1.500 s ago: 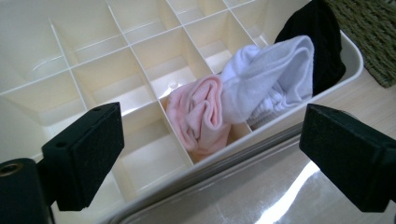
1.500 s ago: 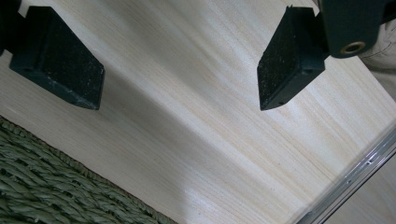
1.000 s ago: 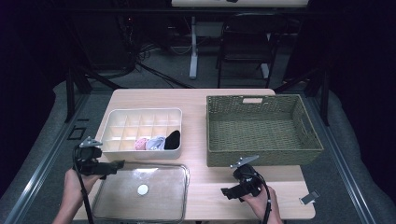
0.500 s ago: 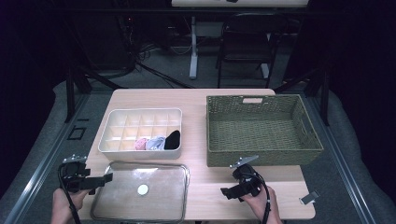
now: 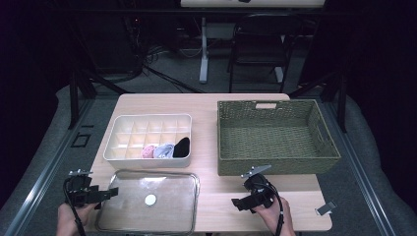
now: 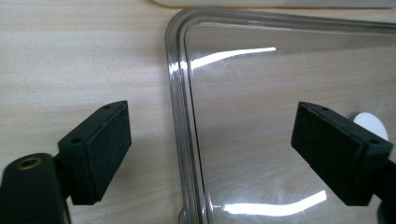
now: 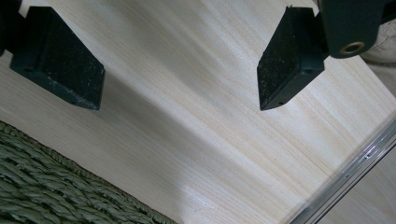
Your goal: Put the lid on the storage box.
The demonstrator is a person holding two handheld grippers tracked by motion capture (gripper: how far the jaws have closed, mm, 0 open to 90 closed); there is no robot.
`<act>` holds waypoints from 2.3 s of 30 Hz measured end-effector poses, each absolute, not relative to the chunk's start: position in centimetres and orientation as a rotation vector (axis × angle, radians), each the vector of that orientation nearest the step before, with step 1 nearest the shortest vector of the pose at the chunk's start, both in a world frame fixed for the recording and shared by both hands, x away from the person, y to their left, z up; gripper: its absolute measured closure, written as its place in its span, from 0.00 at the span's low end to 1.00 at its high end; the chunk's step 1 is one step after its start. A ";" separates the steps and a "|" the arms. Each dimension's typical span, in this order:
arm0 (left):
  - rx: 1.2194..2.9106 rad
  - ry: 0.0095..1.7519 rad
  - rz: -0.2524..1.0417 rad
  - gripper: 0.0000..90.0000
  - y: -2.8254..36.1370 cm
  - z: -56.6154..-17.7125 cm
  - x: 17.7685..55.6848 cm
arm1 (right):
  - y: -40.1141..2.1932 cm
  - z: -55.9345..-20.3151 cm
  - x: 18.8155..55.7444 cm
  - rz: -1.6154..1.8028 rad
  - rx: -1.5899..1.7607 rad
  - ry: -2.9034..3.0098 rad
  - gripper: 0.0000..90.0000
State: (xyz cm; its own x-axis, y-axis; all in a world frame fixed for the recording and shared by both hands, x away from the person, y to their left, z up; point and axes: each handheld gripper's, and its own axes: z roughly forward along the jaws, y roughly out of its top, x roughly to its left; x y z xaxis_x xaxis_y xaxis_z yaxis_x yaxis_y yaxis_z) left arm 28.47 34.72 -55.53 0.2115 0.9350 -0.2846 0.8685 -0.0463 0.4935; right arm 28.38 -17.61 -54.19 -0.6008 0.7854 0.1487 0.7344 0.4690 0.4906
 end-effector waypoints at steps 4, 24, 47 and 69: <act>1.912 1.687 0.124 0.22 34.8 -55.9 28.6 | -17.6 -54.2 28.3 0.803 1.358 2.606 0.16; 2.000 1.656 0.117 0.43 33.8 -56.0 28.6 | -17.4 -54.2 28.0 0.955 1.436 2.593 0.19; 1.956 1.668 0.003 0.48 32.1 -55.9 27.9 | -15.9 -55.0 27.6 1.114 1.571 2.576 0.25; 1.960 1.666 0.018 0.48 29.1 -55.9 27.0 | -14.4 -56.0 27.3 1.072 1.652 2.571 0.37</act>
State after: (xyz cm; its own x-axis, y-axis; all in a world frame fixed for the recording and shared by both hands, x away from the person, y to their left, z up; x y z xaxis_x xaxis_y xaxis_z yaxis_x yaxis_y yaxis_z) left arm 26.99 29.08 -55.89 0.2271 0.9130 -0.3390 0.9054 -0.0697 0.4189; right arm 27.33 -14.39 -55.95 -0.4761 0.7759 0.4139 0.8402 0.2624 0.4746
